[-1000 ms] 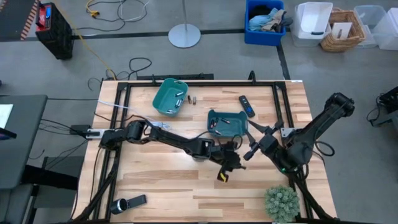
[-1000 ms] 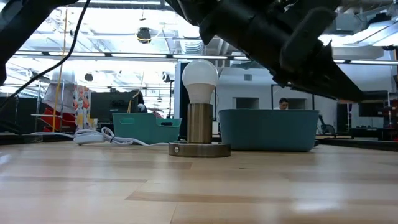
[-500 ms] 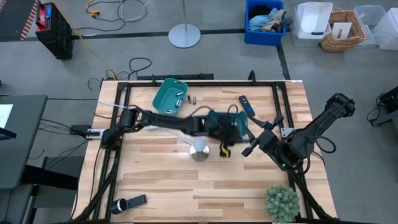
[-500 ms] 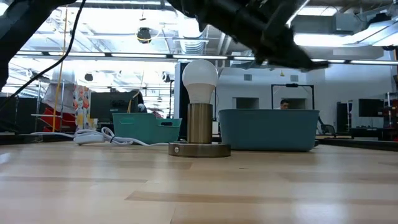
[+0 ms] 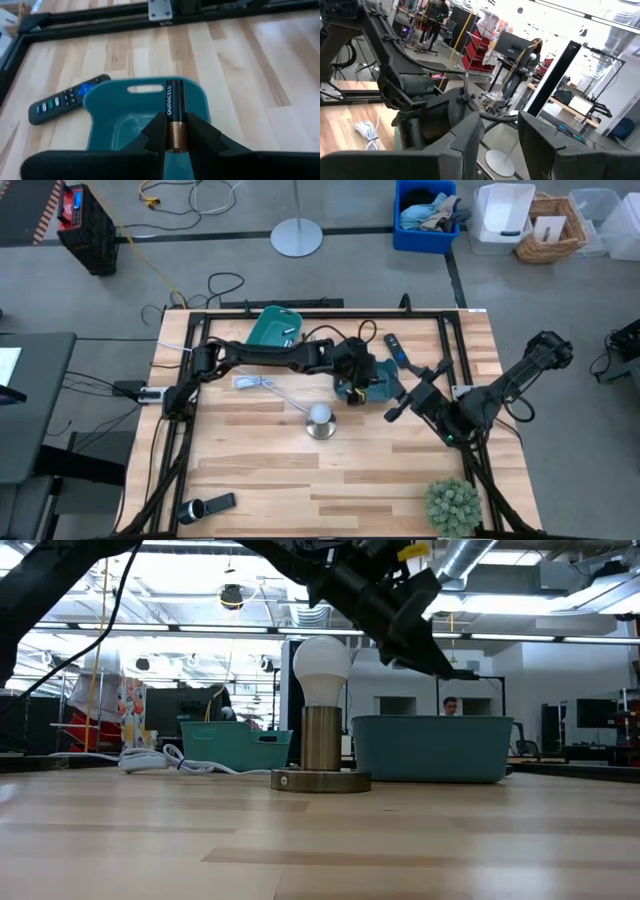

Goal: Sort batteries
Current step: Put the black battery into the blue bin

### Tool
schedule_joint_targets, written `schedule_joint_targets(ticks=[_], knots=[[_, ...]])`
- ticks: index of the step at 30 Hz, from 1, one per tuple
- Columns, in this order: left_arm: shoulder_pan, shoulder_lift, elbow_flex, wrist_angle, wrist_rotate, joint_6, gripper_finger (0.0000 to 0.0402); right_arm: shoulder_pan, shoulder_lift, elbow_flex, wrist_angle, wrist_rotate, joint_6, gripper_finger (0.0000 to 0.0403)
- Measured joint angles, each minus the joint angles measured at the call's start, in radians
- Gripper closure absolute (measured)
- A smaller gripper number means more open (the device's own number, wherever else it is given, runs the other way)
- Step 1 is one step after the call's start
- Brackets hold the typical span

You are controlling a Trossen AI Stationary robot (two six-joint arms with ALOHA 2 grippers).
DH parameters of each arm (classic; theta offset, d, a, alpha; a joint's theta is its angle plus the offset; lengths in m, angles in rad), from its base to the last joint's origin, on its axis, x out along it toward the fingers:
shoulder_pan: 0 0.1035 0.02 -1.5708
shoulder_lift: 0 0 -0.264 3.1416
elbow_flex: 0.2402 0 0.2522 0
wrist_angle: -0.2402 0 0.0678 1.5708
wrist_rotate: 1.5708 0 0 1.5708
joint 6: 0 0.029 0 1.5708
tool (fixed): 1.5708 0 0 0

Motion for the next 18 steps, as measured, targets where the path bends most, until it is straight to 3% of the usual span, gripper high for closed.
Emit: schedule_joint_targets(ticks=[18], knots=[[0.053,0.000,0.000,-0.086,0.026,0.022,0.0334,-0.048,-0.015,0.000,-0.001,-0.022,-0.018,0.0253]])
